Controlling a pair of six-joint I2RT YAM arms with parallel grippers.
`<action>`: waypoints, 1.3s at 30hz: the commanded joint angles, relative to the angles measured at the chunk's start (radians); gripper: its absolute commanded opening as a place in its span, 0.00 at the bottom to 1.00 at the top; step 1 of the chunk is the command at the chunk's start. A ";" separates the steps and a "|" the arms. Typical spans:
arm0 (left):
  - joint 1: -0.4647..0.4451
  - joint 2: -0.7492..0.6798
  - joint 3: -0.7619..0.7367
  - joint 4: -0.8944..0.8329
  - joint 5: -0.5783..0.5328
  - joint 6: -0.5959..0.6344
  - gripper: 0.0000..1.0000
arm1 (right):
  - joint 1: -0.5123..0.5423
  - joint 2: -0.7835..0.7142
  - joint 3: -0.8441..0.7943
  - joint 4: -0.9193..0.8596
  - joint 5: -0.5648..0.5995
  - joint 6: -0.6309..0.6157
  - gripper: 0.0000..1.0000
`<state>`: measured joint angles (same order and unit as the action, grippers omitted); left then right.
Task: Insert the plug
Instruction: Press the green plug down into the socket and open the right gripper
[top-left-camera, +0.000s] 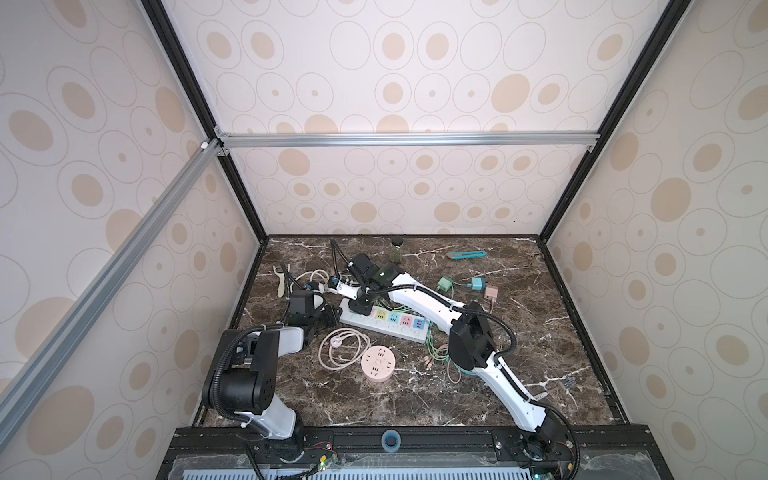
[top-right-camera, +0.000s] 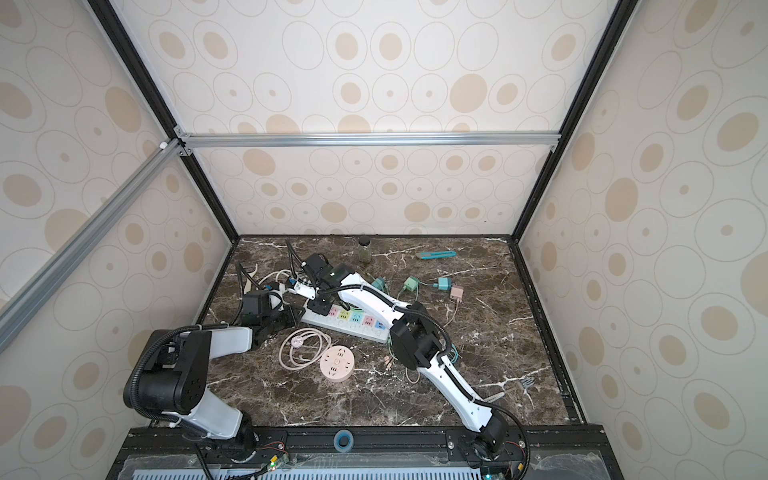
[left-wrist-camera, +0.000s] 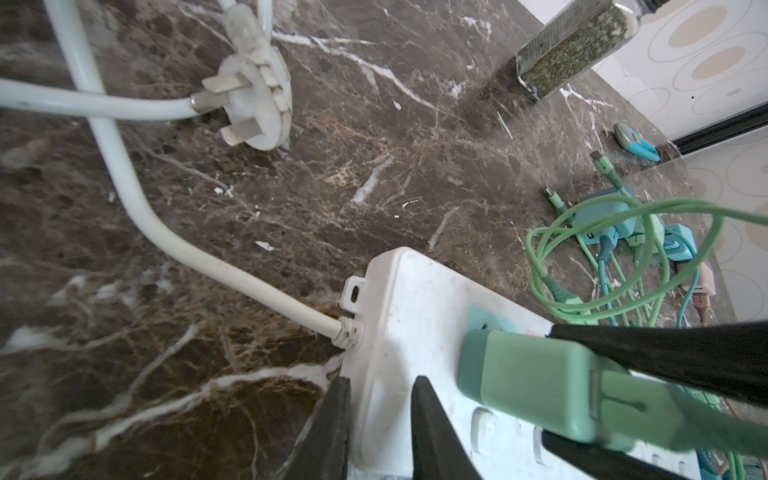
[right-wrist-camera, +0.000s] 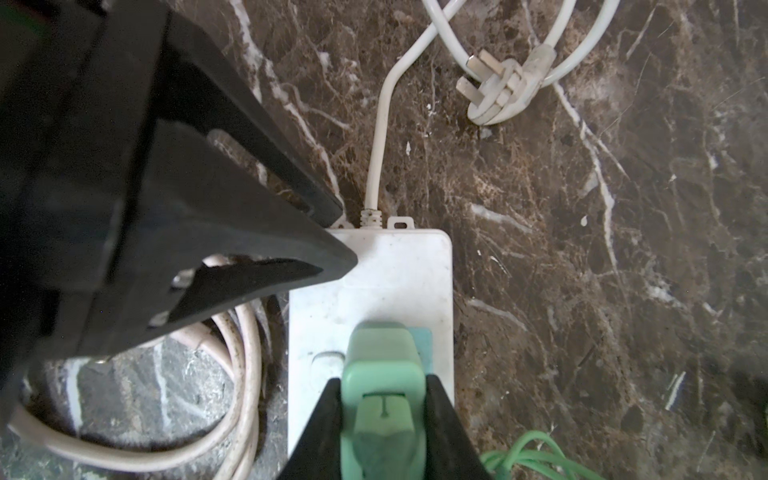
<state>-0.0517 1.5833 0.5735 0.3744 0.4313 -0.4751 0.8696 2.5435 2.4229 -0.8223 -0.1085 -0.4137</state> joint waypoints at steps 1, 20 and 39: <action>-0.020 -0.028 -0.006 -0.007 0.045 -0.013 0.26 | -0.001 0.078 -0.061 -0.003 0.030 -0.020 0.00; -0.019 -0.135 -0.011 -0.084 -0.015 -0.023 0.33 | -0.023 -0.027 -0.071 0.034 -0.042 0.045 0.12; -0.016 -0.267 -0.011 -0.235 -0.143 -0.044 0.66 | -0.026 -0.184 -0.155 0.023 -0.092 0.132 0.48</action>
<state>-0.0677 1.3453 0.5632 0.1711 0.3180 -0.5201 0.8494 2.4393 2.2940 -0.7845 -0.1761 -0.3016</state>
